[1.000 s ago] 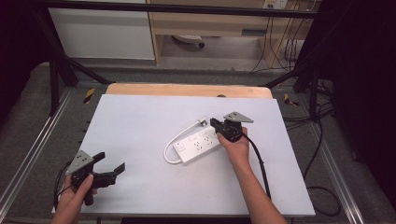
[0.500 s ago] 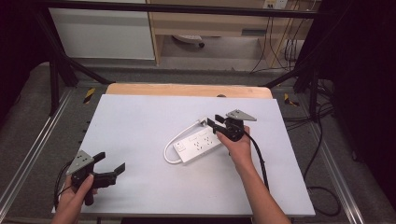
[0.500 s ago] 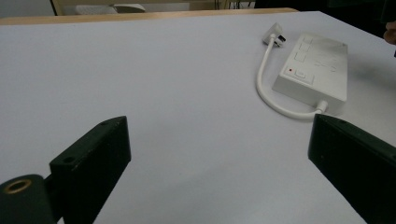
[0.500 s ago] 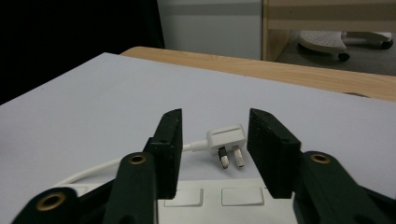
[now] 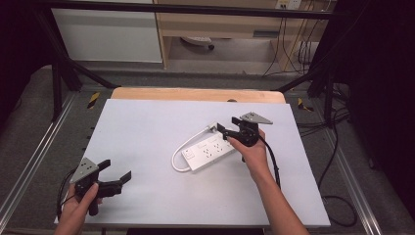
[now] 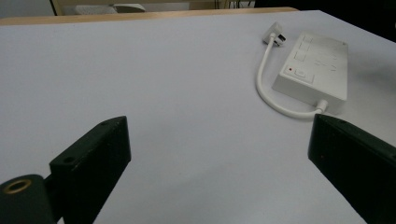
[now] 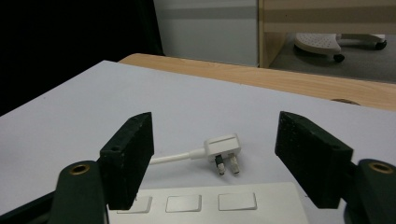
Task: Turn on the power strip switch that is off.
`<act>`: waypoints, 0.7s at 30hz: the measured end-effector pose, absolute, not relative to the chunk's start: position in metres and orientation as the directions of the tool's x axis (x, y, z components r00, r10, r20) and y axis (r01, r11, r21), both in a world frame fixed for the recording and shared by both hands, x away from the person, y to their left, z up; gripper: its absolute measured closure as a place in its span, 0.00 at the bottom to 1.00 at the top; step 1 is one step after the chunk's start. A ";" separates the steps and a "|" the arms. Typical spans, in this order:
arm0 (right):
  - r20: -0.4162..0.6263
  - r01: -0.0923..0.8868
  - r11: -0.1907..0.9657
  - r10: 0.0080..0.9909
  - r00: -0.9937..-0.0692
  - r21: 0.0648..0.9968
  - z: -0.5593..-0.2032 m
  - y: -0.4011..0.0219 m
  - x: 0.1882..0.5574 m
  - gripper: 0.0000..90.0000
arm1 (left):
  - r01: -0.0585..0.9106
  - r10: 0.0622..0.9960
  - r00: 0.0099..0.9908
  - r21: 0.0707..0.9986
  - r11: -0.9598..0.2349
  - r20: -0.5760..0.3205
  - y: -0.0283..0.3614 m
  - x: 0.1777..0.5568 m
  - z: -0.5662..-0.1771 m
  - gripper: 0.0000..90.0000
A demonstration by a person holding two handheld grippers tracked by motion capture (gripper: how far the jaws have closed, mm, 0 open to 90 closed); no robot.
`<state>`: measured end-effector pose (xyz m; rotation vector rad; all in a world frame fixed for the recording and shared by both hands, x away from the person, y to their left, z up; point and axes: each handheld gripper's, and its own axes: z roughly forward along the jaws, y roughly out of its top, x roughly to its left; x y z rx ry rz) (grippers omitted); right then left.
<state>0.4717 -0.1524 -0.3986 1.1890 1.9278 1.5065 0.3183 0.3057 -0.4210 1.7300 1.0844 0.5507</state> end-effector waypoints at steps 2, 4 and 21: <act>0.165 0.360 0.052 0.821 -0.547 0.932 -0.396 -0.153 0.471 0.26 | 0.413 0.859 0.498 0.903 -0.119 -0.115 0.306 0.318 -0.421 0.07; 0.163 0.358 0.055 0.819 -0.550 0.932 -0.394 -0.153 0.470 0.24 | 0.412 0.859 0.499 0.903 -0.120 -0.114 0.306 0.318 -0.421 0.07; 0.146 0.354 0.073 0.820 -0.553 0.932 -0.381 -0.163 0.461 0.06 | 0.411 0.859 0.500 0.903 -0.123 -0.111 0.306 0.318 -0.421 0.07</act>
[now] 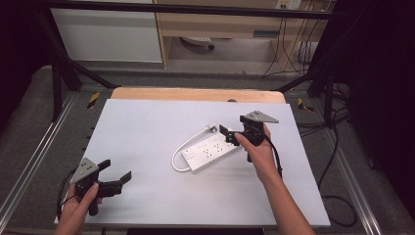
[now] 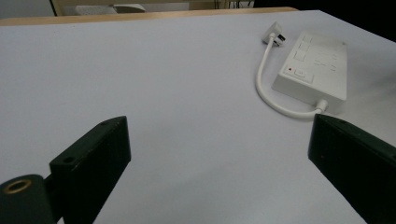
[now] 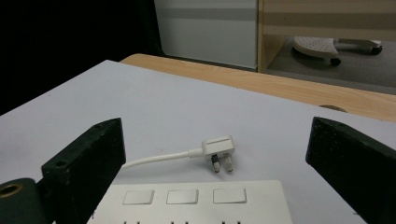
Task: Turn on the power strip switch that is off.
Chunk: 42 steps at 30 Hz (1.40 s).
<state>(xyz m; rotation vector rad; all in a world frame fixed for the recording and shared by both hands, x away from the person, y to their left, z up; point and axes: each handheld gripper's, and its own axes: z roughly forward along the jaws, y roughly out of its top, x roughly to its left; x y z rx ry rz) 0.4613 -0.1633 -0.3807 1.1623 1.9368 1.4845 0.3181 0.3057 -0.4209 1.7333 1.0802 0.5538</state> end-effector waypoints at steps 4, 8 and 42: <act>0.142 0.346 0.073 0.819 -0.555 0.935 -0.377 -0.168 0.458 0.06 | 0.411 0.860 0.499 0.903 -0.123 -0.110 0.306 0.318 -0.421 0.07; 0.132 0.329 0.080 0.809 -0.572 0.941 -0.372 -0.173 0.452 0.05 | 0.411 0.860 0.498 0.903 -0.122 -0.111 0.306 0.318 -0.421 0.07; 0.104 0.246 0.042 0.830 -0.549 0.968 -0.356 -0.236 0.397 0.06 | 0.411 0.859 0.499 0.903 -0.123 -0.111 0.305 0.317 -0.420 0.06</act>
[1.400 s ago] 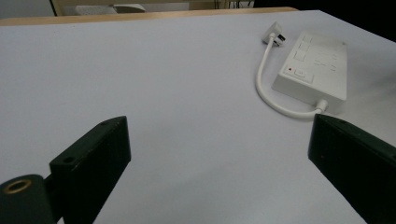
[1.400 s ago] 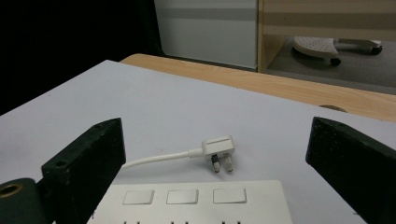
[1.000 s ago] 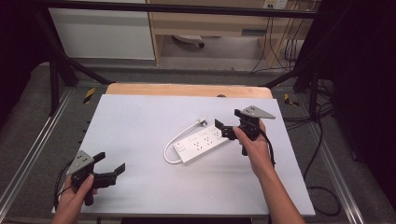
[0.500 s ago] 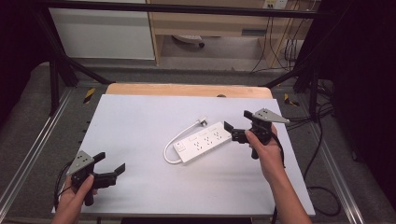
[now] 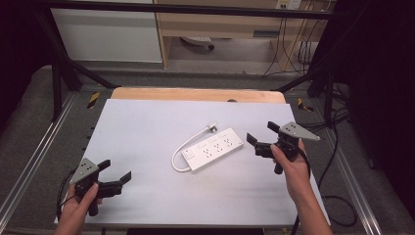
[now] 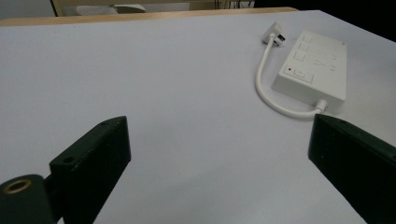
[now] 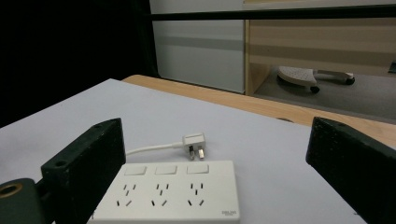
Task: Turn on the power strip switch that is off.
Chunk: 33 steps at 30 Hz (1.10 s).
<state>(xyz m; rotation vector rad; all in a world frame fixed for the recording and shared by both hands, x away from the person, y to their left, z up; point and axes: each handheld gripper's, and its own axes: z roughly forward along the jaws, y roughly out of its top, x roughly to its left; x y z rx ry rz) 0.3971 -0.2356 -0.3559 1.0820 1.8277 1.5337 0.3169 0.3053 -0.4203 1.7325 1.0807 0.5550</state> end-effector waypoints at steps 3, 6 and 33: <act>0.113 0.252 0.032 0.835 -0.539 0.967 -0.359 -0.244 0.392 0.07 | 0.411 0.859 0.500 0.903 -0.124 -0.110 0.305 0.317 -0.420 0.07; 0.116 0.255 0.027 0.840 -0.530 0.967 -0.363 -0.251 0.387 0.07 | 0.411 0.859 0.500 0.903 -0.125 -0.109 0.305 0.317 -0.420 0.06; 0.105 0.316 0.042 0.894 -0.435 0.948 -0.417 -0.292 0.351 0.04 | 0.410 0.856 0.505 0.903 -0.128 -0.108 0.304 0.316 -0.420 0.06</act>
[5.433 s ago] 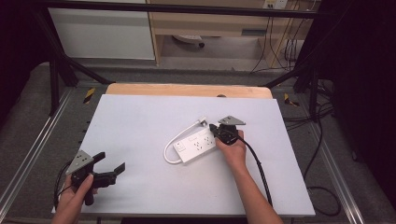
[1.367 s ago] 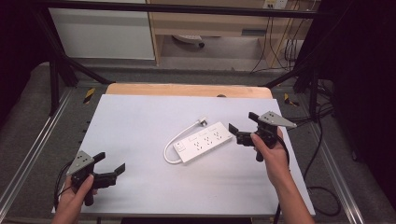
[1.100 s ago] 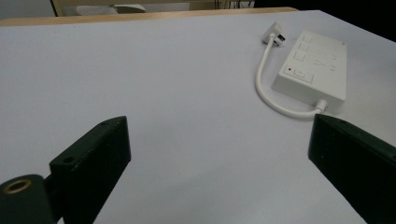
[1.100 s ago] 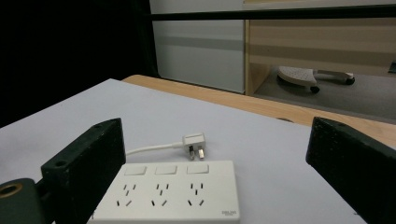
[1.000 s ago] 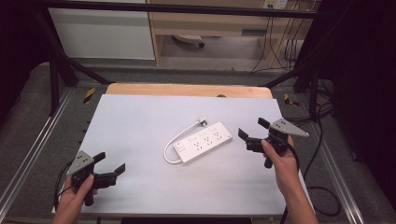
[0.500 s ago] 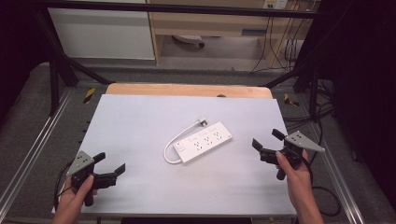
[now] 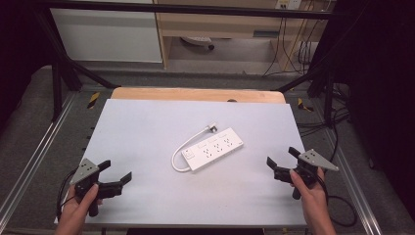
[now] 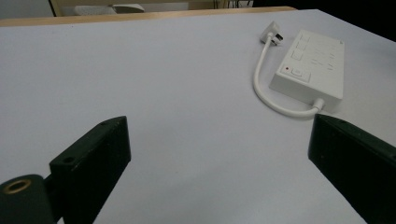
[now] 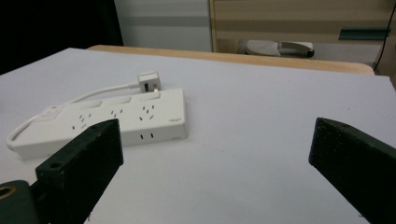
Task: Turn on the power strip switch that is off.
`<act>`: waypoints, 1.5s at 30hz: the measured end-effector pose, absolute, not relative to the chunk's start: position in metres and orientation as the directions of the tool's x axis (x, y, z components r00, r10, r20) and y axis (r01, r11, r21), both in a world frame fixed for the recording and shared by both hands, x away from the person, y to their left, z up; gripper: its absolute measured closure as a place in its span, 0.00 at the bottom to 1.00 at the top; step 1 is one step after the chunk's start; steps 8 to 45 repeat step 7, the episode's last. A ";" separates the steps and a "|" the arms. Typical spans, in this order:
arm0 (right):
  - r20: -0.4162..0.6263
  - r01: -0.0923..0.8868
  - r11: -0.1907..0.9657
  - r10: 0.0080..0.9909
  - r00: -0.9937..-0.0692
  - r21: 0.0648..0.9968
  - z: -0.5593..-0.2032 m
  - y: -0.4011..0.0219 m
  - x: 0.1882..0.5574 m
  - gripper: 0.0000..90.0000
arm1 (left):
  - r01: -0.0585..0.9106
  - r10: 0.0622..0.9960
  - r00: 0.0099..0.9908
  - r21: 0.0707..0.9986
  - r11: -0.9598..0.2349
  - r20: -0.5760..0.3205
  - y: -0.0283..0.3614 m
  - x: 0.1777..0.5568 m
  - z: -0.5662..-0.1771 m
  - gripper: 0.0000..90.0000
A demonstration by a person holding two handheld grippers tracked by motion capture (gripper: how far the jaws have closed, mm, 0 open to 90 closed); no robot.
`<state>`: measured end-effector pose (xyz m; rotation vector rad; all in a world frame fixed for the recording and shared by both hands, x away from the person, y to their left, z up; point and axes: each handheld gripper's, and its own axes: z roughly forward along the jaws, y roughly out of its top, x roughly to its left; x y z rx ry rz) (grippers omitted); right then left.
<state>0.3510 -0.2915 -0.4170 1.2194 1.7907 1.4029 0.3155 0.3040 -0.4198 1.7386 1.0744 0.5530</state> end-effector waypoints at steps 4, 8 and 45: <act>0.101 0.359 0.072 0.891 -0.443 0.931 -0.431 -0.286 0.350 0.04 | 0.410 0.856 0.506 0.903 -0.129 -0.107 0.304 0.315 -0.419 0.06; 0.085 0.389 0.114 0.885 -0.459 0.914 -0.439 -0.281 0.351 0.04 | 0.408 0.854 0.509 0.904 -0.129 -0.107 0.303 0.315 -0.419 0.06; 0.085 0.389 0.114 0.885 -0.459 0.914 -0.439 -0.281 0.351 0.04 | 0.408 0.854 0.509 0.904 -0.129 -0.107 0.303 0.315 -0.419 0.06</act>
